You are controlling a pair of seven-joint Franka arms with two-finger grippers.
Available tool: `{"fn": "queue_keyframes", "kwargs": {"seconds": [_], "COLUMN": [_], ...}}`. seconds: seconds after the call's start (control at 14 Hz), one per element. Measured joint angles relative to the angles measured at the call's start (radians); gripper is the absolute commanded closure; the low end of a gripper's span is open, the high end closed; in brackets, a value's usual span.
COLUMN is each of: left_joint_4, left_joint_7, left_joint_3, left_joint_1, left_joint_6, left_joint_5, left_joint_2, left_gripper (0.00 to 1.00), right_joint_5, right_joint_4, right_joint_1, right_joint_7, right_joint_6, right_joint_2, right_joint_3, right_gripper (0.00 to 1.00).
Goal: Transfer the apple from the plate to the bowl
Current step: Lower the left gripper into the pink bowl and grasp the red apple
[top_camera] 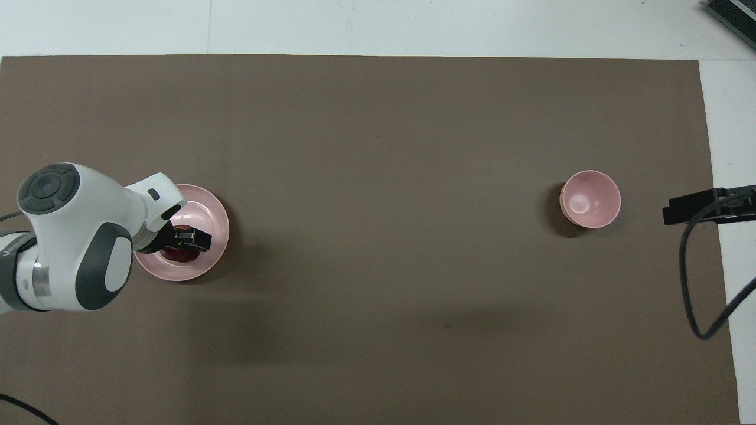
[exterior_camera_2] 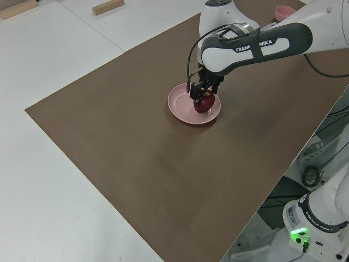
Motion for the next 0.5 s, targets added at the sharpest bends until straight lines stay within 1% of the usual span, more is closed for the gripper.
{"fn": "queue_keyframes", "kwargs": {"seconds": [0.36,0.43,0.5], "left_joint_4": [-0.001,-0.002,-0.002], "left_joint_7": [0.022,0.047,0.066], "left_joint_3": [0.008,0.009,0.010], "left_joint_1": [0.000,0.001,0.005], "left_joint_6": [0.001,0.002,0.004], "left_joint_5": [0.000,0.000,0.000], "left_joint_2": [0.000,0.000,0.000], "left_gripper": [0.00,0.06,0.38], "right_joint_5": [0.000,0.000,0.000], "right_joint_4": [-0.001,-0.002,-0.002], "right_joint_1": [0.010,0.010,0.010], "right_joint_7": [0.000,0.000,0.000], "right_joint_6": [0.000,0.000,0.000], "right_joint_2": [0.000,0.000,0.000], "right_joint_3": [0.001,0.001,0.000], "right_gripper": [0.00,0.00,0.00]}}
